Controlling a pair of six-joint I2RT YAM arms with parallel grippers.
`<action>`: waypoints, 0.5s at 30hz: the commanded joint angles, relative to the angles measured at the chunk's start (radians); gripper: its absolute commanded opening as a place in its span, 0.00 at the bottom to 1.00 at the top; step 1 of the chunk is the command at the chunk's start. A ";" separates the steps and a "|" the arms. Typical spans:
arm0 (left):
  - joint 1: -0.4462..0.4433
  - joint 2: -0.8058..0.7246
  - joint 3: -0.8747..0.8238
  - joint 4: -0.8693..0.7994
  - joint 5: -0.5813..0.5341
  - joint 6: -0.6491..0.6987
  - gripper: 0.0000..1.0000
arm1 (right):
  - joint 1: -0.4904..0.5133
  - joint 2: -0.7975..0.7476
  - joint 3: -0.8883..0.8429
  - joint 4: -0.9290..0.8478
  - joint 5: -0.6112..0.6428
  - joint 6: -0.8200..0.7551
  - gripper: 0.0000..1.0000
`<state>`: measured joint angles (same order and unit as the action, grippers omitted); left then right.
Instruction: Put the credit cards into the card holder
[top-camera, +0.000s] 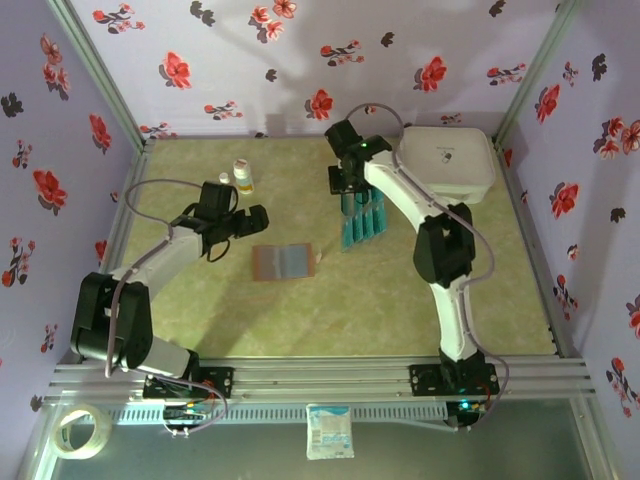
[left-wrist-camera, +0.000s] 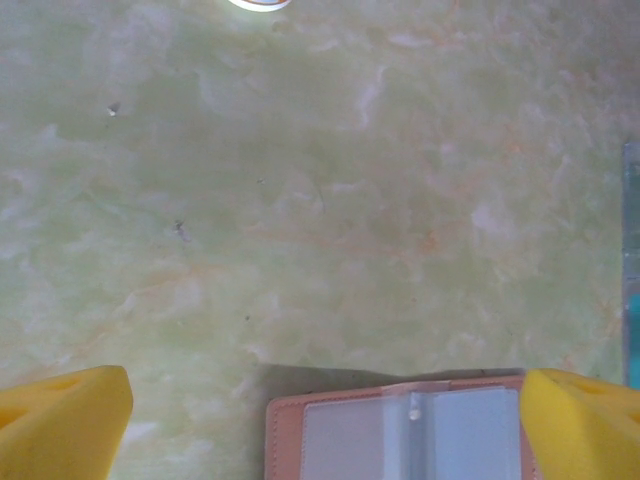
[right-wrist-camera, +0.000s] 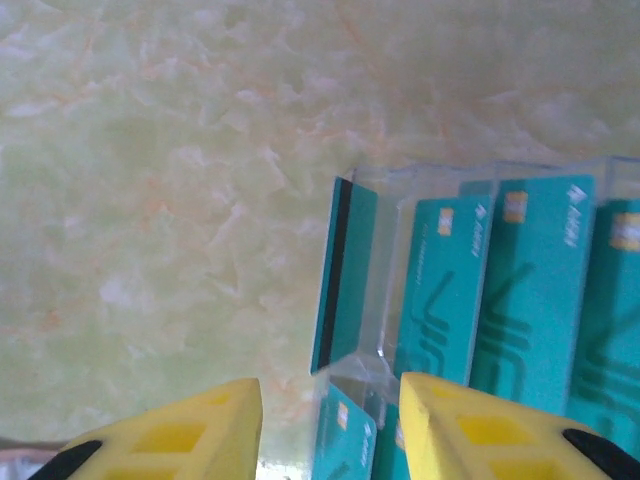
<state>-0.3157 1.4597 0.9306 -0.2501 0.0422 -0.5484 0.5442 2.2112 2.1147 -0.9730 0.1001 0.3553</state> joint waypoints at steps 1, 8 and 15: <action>0.012 0.017 0.024 0.057 0.060 -0.030 1.00 | 0.003 0.082 0.133 -0.134 0.044 0.034 0.39; 0.020 0.029 -0.009 0.109 0.101 -0.075 1.00 | 0.003 0.219 0.272 -0.196 0.072 0.051 0.40; 0.032 0.037 -0.046 0.153 0.134 -0.091 1.00 | 0.003 0.277 0.312 -0.204 0.064 0.045 0.39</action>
<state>-0.2955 1.4780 0.9031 -0.1310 0.1463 -0.6197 0.5442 2.4649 2.3856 -1.1339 0.1425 0.3786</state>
